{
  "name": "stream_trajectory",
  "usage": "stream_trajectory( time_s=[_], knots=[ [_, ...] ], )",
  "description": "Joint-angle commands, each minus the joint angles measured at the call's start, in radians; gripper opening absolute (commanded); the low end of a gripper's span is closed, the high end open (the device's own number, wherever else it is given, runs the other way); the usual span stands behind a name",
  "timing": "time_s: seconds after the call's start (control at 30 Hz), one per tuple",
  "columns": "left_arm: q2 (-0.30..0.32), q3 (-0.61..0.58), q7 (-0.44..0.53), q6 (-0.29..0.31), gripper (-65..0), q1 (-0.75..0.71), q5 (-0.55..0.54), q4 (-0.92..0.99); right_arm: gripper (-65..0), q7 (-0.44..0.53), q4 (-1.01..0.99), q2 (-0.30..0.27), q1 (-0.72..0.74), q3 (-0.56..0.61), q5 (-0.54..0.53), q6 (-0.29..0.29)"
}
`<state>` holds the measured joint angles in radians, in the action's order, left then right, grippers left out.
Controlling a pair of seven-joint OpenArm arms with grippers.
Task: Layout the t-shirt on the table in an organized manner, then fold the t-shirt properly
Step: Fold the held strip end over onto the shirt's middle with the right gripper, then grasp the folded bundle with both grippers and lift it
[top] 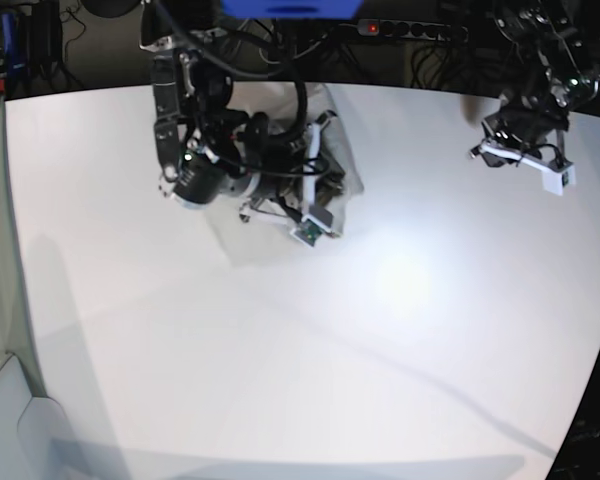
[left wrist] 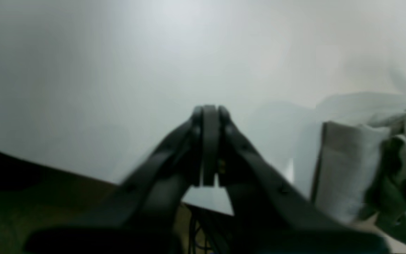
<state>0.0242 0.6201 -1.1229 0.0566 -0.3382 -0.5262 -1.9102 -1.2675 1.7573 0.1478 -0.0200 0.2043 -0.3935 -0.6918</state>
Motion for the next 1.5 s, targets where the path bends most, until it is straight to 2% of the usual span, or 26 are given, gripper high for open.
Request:
stream_trajectory(
  time_s=[0.0,0.37,0.4,0.63,0.7,0.77,1.07,1.23,1.3,1.47],
  knots=[
    [0.006,0.002,0.005,0.005,-64.7,-0.008,-0.015,-0.019,-65.0,0.035,0.016,0.009,0.009,0.013,-0.022,-0.006],
    [0.006,0.002,0.011,0.005,-64.7,-0.037,-0.015,-0.019,-65.0,0.048,0.013,-0.004,0.018,0.037,-0.02,-0.006],
    [0.006,0.002,0.011,0.005,-64.7,-0.037,-0.015,-0.019,-63.5,0.048,0.013,-0.006,0.018,0.037,-0.02,-0.006],
    [0.006,0.002,0.011,0.005,-64.7,-0.037,-0.015,-0.019,-33.9,0.044,0.019,-0.027,0.013,0.037,-0.026,-0.006],
    [0.006,0.002,0.013,0.005,-64.7,-0.037,-0.013,-0.019,-28.2,0.042,0.02,-0.032,0.012,0.037,-0.028,-0.006],
    [0.006,0.002,0.013,0.005,-64.7,-0.035,-0.013,-0.019,-25.9,0.045,0.02,-0.035,0.013,0.037,-0.035,-0.006],
    [0.007,0.002,0.014,0.005,-64.7,-0.037,-0.008,-0.019,-25.9,0.048,0.258,-0.058,0.009,0.036,-0.054,-0.006],
    [0.007,0.002,0.014,0.005,-64.7,-0.039,-0.01,-0.019,-27.2,0.062,0.214,-0.064,0.036,0.027,-0.052,-0.006],
    [0.007,0.002,0.014,0.005,-64.7,-0.039,-0.01,-0.019,-31.9,0.093,0.178,-0.073,0.038,0.027,-0.052,-0.006],
    [0.007,0.004,0.014,0.005,-64.7,-0.04,-0.012,-0.019,-51.1,0.153,0.095,-0.092,0.038,0.036,-0.052,-0.006]
  ],
)
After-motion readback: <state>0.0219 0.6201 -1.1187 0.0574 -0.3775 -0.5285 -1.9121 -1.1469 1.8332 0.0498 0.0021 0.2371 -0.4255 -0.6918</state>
